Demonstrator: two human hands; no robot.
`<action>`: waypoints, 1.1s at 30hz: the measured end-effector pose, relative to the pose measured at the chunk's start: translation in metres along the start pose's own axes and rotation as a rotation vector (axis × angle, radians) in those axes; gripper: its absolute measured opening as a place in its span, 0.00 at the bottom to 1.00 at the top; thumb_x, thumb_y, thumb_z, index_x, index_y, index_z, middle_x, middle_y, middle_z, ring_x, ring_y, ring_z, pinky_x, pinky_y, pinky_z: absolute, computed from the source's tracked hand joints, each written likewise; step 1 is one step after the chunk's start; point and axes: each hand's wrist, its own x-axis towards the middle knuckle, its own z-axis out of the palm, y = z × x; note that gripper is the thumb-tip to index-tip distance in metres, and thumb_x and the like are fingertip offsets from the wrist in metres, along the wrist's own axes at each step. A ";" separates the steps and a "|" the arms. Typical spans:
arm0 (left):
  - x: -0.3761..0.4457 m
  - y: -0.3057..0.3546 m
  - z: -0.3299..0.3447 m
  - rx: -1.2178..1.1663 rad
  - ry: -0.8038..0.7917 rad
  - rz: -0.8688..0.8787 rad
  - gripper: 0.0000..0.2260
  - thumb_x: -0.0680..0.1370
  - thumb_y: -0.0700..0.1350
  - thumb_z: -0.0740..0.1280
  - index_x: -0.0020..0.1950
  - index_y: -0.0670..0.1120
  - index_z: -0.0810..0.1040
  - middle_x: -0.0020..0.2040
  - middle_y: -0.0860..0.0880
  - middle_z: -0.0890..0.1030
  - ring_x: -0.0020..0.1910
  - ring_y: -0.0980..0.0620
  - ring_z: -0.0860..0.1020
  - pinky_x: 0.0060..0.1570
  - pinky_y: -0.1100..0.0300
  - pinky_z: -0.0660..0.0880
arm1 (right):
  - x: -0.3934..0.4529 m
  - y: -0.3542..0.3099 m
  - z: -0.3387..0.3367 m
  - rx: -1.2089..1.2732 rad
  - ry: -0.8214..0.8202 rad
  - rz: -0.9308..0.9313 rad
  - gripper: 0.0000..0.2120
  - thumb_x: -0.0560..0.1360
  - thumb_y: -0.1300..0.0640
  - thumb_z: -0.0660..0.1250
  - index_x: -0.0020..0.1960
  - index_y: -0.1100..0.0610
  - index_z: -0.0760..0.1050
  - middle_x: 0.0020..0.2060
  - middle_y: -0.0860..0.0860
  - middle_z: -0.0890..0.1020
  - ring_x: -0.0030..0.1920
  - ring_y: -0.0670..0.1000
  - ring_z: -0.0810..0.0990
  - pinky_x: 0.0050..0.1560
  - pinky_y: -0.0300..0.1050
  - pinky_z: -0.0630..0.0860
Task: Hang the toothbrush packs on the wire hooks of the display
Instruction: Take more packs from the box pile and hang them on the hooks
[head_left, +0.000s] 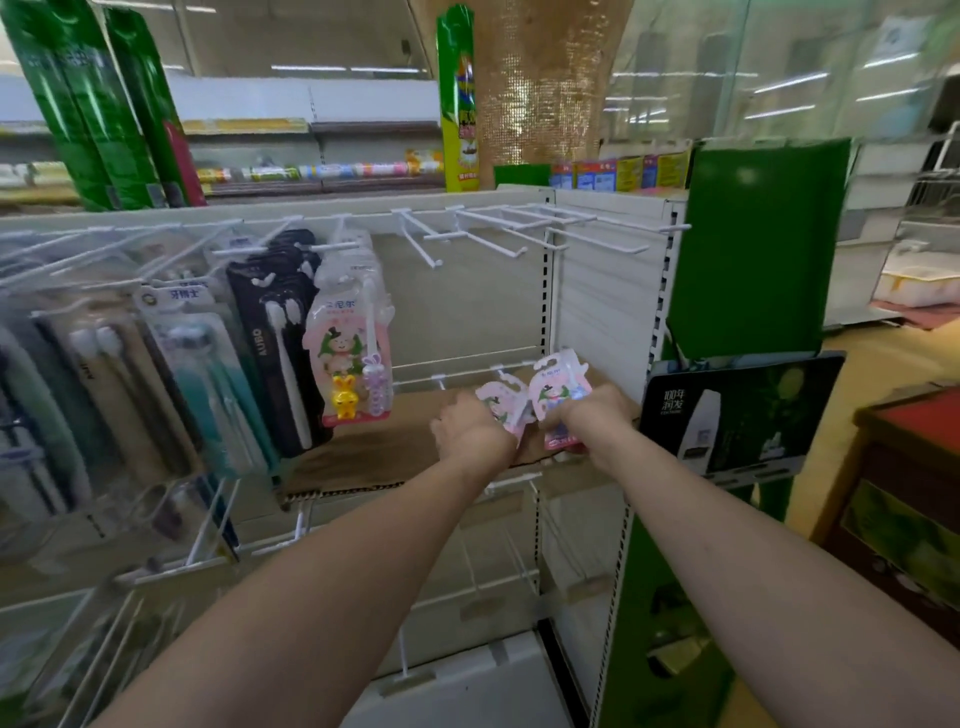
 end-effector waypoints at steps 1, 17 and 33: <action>-0.005 -0.002 -0.007 -0.045 -0.016 -0.001 0.27 0.73 0.50 0.77 0.67 0.42 0.73 0.65 0.40 0.78 0.66 0.39 0.76 0.60 0.52 0.76 | -0.006 0.000 -0.001 0.048 -0.017 -0.004 0.28 0.56 0.65 0.84 0.52 0.60 0.77 0.42 0.56 0.83 0.39 0.56 0.84 0.36 0.54 0.85; -0.089 -0.079 -0.070 -0.565 0.021 -0.043 0.17 0.73 0.46 0.75 0.57 0.48 0.73 0.52 0.47 0.78 0.47 0.44 0.81 0.36 0.45 0.85 | -0.110 0.010 0.026 0.351 -0.081 -0.167 0.37 0.57 0.66 0.82 0.62 0.55 0.71 0.53 0.55 0.83 0.49 0.57 0.85 0.44 0.55 0.85; -0.058 -0.070 -0.124 -0.843 0.165 0.133 0.20 0.75 0.35 0.72 0.62 0.51 0.72 0.52 0.51 0.80 0.49 0.53 0.81 0.49 0.50 0.83 | -0.121 -0.006 0.047 0.324 -0.203 -0.267 0.32 0.65 0.70 0.79 0.61 0.54 0.67 0.54 0.54 0.79 0.49 0.58 0.85 0.46 0.58 0.85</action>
